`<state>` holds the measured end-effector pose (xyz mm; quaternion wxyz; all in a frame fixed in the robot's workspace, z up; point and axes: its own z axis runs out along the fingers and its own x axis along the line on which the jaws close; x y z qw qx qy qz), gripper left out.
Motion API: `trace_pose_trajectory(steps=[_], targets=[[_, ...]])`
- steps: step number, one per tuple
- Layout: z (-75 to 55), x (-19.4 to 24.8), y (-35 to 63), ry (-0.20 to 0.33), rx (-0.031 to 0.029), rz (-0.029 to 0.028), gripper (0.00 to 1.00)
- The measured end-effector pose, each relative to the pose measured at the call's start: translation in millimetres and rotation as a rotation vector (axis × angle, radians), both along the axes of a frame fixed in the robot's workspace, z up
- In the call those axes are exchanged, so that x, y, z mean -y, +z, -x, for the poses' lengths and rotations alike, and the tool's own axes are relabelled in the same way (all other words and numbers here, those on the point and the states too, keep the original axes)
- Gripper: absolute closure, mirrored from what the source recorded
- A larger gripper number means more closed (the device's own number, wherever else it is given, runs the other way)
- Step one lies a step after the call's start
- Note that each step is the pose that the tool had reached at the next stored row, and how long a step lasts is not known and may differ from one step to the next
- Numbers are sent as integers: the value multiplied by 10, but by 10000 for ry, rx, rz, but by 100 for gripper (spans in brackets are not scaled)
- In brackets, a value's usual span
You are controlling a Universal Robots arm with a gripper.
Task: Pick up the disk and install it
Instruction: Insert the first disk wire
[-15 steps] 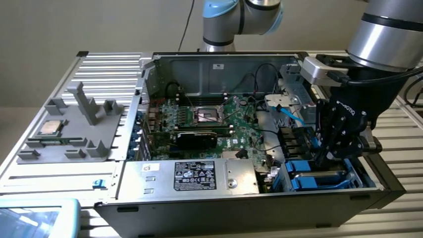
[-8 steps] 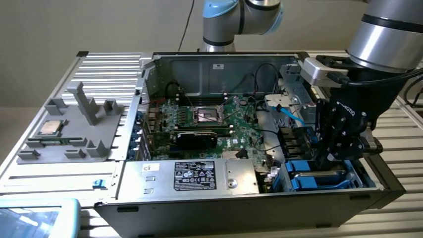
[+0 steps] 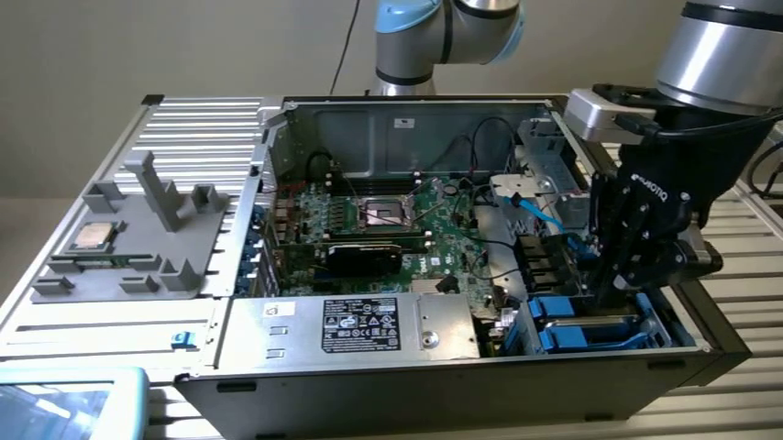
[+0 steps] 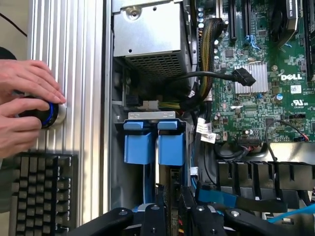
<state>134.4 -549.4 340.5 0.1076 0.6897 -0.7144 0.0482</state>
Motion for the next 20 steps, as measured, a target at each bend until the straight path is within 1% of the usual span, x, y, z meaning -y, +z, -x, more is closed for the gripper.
trace_pose_trajectory(steps=[2, 4, 8, 11, 13, 16, 18, 20], targets=[[-6, 0, 83, 1, 0, 41, 75], [-9, 0, 162, 1, 0, 95, 75], [-10, -3, 312, 1, 0, 256, 75], [-10, -23, 401, 1, 0, 379, 75], [-10, -50, 432, 2, -1, 425, 75], [-10, -87, 450, 1, 0, 471, 75], [-10, -118, 452, 2, 0, 527, 75], [-11, -119, 451, 2, -8, 531, 75]])
